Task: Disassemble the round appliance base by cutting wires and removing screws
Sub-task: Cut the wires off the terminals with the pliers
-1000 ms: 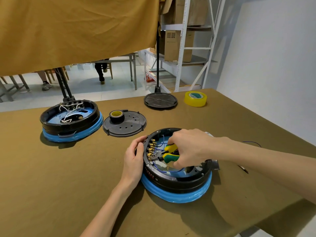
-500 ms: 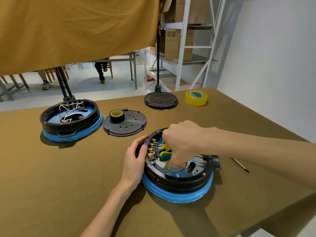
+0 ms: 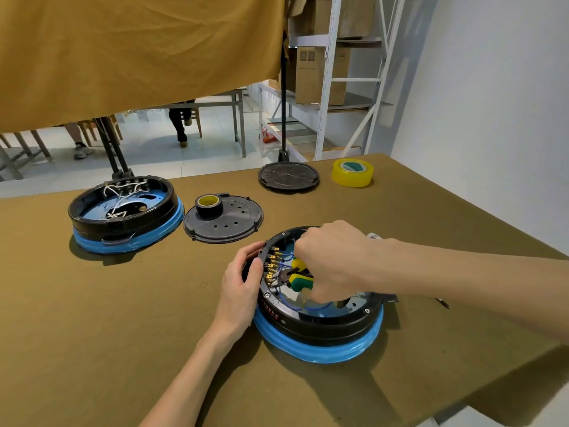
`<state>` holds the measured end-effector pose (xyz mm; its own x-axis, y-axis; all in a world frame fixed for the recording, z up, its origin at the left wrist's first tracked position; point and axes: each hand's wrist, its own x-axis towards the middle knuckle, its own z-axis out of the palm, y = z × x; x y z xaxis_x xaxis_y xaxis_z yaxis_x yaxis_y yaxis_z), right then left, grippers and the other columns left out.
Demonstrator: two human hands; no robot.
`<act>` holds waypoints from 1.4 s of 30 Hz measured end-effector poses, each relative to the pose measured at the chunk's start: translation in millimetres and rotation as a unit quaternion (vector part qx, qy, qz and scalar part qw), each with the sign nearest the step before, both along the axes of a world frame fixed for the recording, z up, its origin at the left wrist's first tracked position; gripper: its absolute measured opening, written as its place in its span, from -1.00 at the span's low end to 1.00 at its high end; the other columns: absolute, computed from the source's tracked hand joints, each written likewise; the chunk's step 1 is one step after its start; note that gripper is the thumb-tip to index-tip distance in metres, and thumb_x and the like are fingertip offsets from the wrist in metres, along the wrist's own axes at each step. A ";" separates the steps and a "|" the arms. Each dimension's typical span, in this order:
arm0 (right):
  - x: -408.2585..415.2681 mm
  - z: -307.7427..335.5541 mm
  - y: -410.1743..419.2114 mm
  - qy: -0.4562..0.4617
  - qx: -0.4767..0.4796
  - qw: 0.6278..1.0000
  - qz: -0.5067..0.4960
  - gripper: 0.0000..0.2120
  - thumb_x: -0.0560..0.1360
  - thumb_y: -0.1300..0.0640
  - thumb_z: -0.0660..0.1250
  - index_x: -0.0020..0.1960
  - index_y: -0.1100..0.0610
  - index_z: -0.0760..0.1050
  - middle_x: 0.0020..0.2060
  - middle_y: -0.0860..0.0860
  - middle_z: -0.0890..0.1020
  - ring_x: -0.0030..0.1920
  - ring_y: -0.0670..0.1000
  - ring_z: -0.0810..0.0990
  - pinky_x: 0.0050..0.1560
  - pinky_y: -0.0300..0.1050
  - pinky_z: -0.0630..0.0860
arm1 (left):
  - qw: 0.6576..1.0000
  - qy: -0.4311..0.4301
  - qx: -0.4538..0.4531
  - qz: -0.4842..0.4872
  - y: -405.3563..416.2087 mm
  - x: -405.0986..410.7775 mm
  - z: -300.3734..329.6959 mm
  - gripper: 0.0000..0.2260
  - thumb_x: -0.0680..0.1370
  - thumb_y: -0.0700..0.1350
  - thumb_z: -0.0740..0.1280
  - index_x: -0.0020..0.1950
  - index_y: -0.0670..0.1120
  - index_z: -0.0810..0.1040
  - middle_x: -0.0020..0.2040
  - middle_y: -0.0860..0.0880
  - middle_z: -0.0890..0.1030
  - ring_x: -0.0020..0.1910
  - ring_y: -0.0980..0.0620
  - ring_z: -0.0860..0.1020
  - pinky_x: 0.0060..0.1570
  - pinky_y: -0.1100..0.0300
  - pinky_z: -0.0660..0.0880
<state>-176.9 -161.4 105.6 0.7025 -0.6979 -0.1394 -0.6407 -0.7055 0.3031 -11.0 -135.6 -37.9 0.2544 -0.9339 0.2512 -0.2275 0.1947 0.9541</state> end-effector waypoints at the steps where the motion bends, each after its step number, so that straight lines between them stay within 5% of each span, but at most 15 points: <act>1: -2.3 -3.7 -0.5 -0.002 -0.015 1.000 0.016 -0.67 0.43 -0.11 0.44 -0.19 0.09 0.39 -0.26 0.04 0.55 -0.32 0.08 0.54 -0.40 -0.13 0.41 | 1.000 -0.001 -0.001 -0.001 -0.7 0.9 -1.0 -0.70 0.70 -0.01 0.20 0.43 0.07 0.49 0.29 0.14 0.58 0.30 0.24 0.52 0.26 0.15 0.53; 7: -9.6 -3.2 0.5 -0.045 0.057 0.996 -0.060 -0.58 0.38 -0.15 0.47 0.08 0.09 0.50 -0.12 0.03 0.59 -0.21 0.08 0.57 -0.28 -0.09 0.55 | 1.000 -0.003 -0.007 -0.002 -1.3 0.9 -0.6 -0.72 0.73 -0.10 0.18 0.43 0.03 0.48 0.25 0.21 0.59 0.22 0.35 0.54 0.14 0.36 0.54; 11: -6.5 -13.0 5.5 -0.030 -0.014 0.999 -0.005 -0.63 0.44 -0.12 0.43 -0.26 0.06 0.30 -0.23 0.02 0.56 -0.29 0.08 0.55 -0.38 -0.14 0.34 | 1.000 0.009 -0.004 -0.001 -0.2 0.0 0.2 -0.71 0.73 -0.10 0.18 0.44 0.00 0.48 0.27 0.16 0.60 0.25 0.27 0.55 0.24 0.16 0.56; 15: -9.3 -3.9 2.7 -0.044 0.053 0.995 -0.066 -0.66 0.41 -0.13 0.46 -0.06 0.09 0.46 -0.20 0.02 0.58 -0.26 0.05 0.56 -0.33 -0.12 0.49 | 1.000 0.001 0.000 0.004 -0.3 -0.2 -0.8 -0.70 0.73 -0.09 0.18 0.45 0.01 0.48 0.29 0.13 0.58 0.31 0.20 0.52 0.32 0.06 0.51; 21: -6.7 -13.8 6.3 -0.038 -0.018 0.999 -0.005 -0.66 0.44 -0.12 0.43 -0.22 0.08 0.37 -0.25 0.02 0.56 -0.31 0.07 0.54 -0.37 -0.14 0.33 | 1.000 0.024 -0.006 0.003 -1.3 -2.5 -1.0 -0.72 0.73 -0.14 0.18 0.42 -0.01 0.49 0.25 0.12 0.61 0.23 0.22 0.58 0.22 0.14 0.59; 25: -9.7 -5.4 0.3 -0.063 0.043 0.995 -0.066 -0.61 0.37 -0.13 0.48 0.04 0.11 0.53 -0.17 0.03 0.60 -0.25 0.08 0.57 -0.34 -0.13 0.46 | 1.000 0.025 -0.001 0.001 -1.7 -2.8 -1.7 -0.71 0.73 -0.13 0.17 0.44 -0.02 0.48 0.28 0.07 0.60 0.27 0.18 0.56 0.27 0.03 0.57; 29: -8.4 -16.1 6.2 -0.049 -0.031 0.998 0.006 -0.70 0.44 -0.14 0.43 -0.11 0.08 0.50 -0.25 0.00 0.52 -0.29 0.07 0.54 -0.36 -0.13 0.37 | 1.000 0.024 -0.006 0.002 -0.4 -2.5 -1.2 -0.71 0.73 -0.14 0.17 0.43 -0.02 0.48 0.27 0.10 0.60 0.25 0.22 0.57 0.28 0.04 0.57; 33: -14.4 -9.8 -0.4 -0.081 0.064 0.992 -0.071 -0.53 0.39 -0.18 0.47 0.15 0.09 0.52 -0.09 0.03 0.59 -0.16 0.07 0.58 -0.23 -0.08 0.56 | 1.000 0.018 0.000 0.002 -1.8 -2.2 -1.8 -0.71 0.73 -0.13 0.17 0.45 -0.02 0.47 0.30 0.07 0.59 0.31 0.15 0.54 0.32 -0.03 0.53; 36: -9.5 -15.9 5.6 -0.057 -0.022 0.998 0.002 -0.69 0.44 -0.15 0.43 -0.05 0.08 0.51 -0.20 0.01 0.51 -0.23 0.10 0.54 -0.30 -0.09 0.43 | 1.000 0.023 -0.004 -0.001 -0.7 -1.6 -1.1 -0.71 0.72 -0.13 0.18 0.44 -0.01 0.48 0.27 0.11 0.60 0.25 0.21 0.57 0.27 0.03 0.57; 42: -16.3 -17.5 3.8 -0.069 -0.019 0.997 0.006 -0.61 0.45 -0.20 0.42 0.07 0.09 0.54 -0.17 0.01 0.54 -0.19 0.08 0.56 -0.24 -0.07 0.51 | 1.000 0.018 -0.004 -0.006 -0.5 0.5 -2.4 -0.70 0.72 -0.12 0.18 0.45 -0.02 0.47 0.27 0.13 0.61 0.25 0.23 0.57 0.27 0.06 0.57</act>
<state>-193.2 -157.6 88.1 0.7209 -0.6929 -0.0154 -0.6702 -0.7026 0.2390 -10.5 -136.2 -40.3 0.2529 -0.9349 0.2491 -0.1901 0.2044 0.9602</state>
